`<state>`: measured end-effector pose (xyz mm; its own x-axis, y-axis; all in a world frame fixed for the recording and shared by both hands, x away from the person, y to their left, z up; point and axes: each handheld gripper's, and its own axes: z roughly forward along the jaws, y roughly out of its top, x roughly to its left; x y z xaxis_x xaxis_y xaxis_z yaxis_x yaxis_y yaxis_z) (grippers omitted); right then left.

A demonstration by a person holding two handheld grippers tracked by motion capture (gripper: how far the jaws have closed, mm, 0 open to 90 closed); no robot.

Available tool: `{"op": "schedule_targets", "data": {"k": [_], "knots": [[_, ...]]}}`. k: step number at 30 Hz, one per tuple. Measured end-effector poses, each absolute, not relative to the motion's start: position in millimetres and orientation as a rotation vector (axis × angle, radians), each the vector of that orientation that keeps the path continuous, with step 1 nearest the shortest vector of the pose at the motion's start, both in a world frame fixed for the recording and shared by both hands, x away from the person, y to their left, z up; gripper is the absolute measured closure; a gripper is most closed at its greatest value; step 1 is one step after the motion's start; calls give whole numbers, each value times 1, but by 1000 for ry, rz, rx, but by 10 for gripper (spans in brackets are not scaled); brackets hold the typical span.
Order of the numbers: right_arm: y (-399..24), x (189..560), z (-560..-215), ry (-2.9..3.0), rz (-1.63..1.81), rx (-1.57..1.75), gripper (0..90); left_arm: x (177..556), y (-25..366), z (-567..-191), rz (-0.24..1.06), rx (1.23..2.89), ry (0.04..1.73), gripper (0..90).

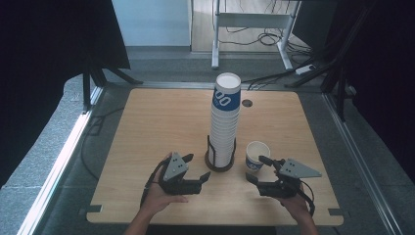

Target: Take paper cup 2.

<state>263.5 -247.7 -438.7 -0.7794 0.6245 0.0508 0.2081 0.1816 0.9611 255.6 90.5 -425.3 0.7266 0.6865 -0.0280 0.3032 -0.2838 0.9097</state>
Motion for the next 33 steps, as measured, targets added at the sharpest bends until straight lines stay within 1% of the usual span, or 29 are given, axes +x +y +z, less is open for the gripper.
{"op": "schedule_targets", "data": {"k": [4,12,16,19,25,30,33], "knots": [[-244,264,-440,2127,1628,774,212,264,88,-414,463,1863,758,199],[-242,265,-437,2114,1627,765,206,282,81,-397,423,1817,759,154],[-243,264,-435,2110,1634,756,207,292,77,-396,379,1808,756,141],[-243,264,-435,2107,1630,752,206,298,75,-396,371,1794,758,135],[-244,264,-436,2105,1621,759,205,312,67,-394,361,1793,737,130],[-242,264,-436,2105,1611,757,201,323,58,-392,398,1835,717,116],[-241,264,-436,2108,1610,751,200,331,54,-392,370,1831,715,112]]}}
